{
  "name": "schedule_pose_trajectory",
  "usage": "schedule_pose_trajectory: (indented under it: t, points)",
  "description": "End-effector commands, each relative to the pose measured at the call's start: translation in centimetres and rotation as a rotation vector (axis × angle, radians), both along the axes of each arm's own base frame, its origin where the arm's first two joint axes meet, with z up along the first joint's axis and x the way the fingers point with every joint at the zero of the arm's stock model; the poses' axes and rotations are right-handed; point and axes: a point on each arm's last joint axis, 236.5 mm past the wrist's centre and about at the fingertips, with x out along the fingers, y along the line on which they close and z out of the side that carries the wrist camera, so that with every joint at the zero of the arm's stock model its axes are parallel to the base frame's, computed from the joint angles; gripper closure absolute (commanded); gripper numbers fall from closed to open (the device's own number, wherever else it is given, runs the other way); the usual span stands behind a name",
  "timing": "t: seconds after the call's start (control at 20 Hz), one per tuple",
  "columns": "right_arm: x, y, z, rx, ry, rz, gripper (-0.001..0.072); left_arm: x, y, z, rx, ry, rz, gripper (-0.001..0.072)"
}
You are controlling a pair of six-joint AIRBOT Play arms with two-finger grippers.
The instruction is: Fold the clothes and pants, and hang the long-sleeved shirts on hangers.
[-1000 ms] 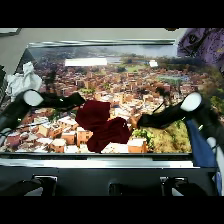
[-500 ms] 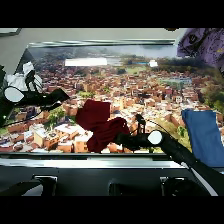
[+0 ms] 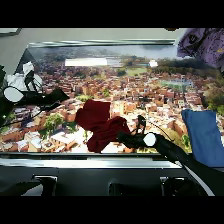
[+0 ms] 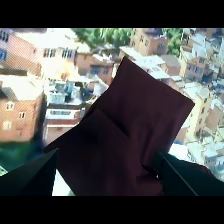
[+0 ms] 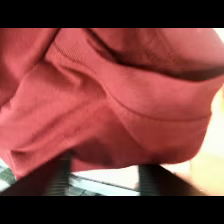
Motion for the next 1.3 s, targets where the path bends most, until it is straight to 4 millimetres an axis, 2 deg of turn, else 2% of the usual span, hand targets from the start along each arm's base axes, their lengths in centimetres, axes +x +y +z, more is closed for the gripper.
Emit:
schedule_pose_trajectory:
  t: [0.0, 0.05, 0.25, 0.5, 0.6, 0.85, 0.9, 1.0, 1.1, 1.15, 1.25]
  points:
    - [0.1, -0.3, -0.3, -0.017, -0.005, 0.0, 0.0597, 0.1, -0.3, -1.4, -0.018, 0.042, 0.002, 0.0004]
    - [-0.2, -0.2, -0.3, -0.018, 0.0, 0.014, 0.0684, 0.2, -0.2, -2.4, -0.016, 0.063, 0.003, 0.0003]
    - [-1.6, -0.2, -0.7, -0.028, 0.044, 0.056, 0.0684, 0.5, -0.8, -7.4, -0.031, 0.153, -0.047, 0.0004]
    - [-1.7, -0.3, -0.7, -0.029, 0.047, 0.059, 0.0684, 0.4, -2.9, -11.3, -0.115, 0.203, -0.14, 0.0004]
    - [-1.7, -0.3, -0.7, -0.029, 0.046, 0.059, 0.0684, 0.1, -3.1, -12.1, -0.114, 0.213, -0.17, 0.0004]
    - [-1.5, -0.4, -0.8, -0.04, 0.033, 0.064, 0.0684, -1.1, -3.7, -12.0, -0.12, 0.23, -0.243, 0.0016]
    - [-1.5, -0.5, -0.8, -0.042, 0.031, 0.066, 0.0684, -1.5, -4.3, -11.8, -0.133, 0.226, -0.282, 0.0049]
    - [-1.4, -0.5, -0.7, -0.049, 0.024, 0.074, 0.0684, -2.0, -4.9, -11.8, -0.142, 0.227, -0.314, 0.0304]
    - [-1.1, -0.7, -0.3, -0.058, -0.006, 0.086, 0.0685, -2.1, -5.0, -11.8, -0.147, 0.229, -0.312, 0.0593]
    - [-0.9, -0.9, 0.1, -0.066, -0.029, 0.095, 0.0685, -2.0, -5.3, -11.5, -0.164, 0.221, -0.313, 0.0689]
    - [-0.4, -1.3, 1.2, -0.088, -0.076, 0.112, 0.0685, -1.5, -6.2, -10.5, -0.214, 0.189, -0.32, 0.069]
